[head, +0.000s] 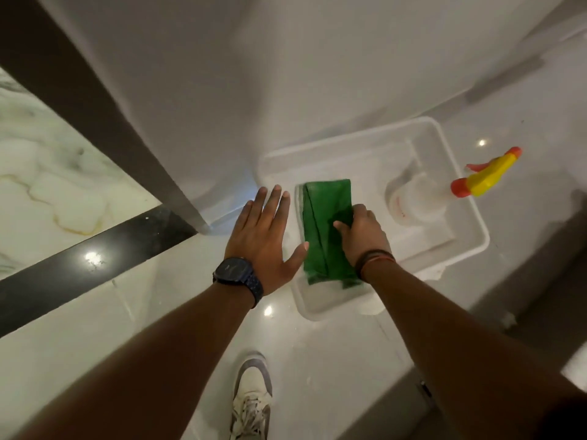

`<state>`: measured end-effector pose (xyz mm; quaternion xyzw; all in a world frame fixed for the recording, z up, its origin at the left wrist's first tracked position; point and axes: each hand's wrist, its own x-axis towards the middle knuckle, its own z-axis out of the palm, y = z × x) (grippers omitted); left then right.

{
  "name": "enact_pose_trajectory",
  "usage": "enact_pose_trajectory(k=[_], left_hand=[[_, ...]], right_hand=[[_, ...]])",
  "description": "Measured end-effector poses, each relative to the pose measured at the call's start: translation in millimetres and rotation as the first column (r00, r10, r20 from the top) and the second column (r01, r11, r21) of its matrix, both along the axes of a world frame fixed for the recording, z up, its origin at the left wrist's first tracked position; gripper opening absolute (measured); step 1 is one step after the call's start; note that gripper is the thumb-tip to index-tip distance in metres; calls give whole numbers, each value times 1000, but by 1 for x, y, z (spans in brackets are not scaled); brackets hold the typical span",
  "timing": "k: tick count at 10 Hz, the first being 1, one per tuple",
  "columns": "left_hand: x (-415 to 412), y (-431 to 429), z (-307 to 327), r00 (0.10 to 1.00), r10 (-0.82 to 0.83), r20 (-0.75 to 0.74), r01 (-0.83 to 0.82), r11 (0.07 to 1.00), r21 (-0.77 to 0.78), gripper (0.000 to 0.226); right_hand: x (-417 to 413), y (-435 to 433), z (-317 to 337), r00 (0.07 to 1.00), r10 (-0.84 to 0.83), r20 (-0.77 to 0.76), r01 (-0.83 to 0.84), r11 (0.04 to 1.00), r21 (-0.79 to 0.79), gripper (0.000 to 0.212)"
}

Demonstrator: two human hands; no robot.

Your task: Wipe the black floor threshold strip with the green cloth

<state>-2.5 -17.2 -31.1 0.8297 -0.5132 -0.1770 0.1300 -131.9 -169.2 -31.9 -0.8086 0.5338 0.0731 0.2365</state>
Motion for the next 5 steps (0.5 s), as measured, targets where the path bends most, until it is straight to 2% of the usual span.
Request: enact_pose_trajectory(k=[1,2,3,4,5], left_hand=[[-7,-2,-19,993,-91,80,86,995,60,88],[-8,-1,-28,984,-123,132,116,992,57,88],[-5,2,-24,984,-122,130,120,993,20,90],[10,19,-11,986,-96,136,98,995,-5,92],[29,48,14,995,-65,80,69,996,-54,88]], right_hand=[[-10,18,-26,993,115,-10,-114,971,-211,63],[-12,30,-42,927,349,-140,-373,901,-220,64],[-10,31,-45,883,396,-251,-443,880,-169,65],[-2,35,-25,899,373,-231,-420,883,-208,66],[13,50,9,932,362,-24,-356,896,-266,54]])
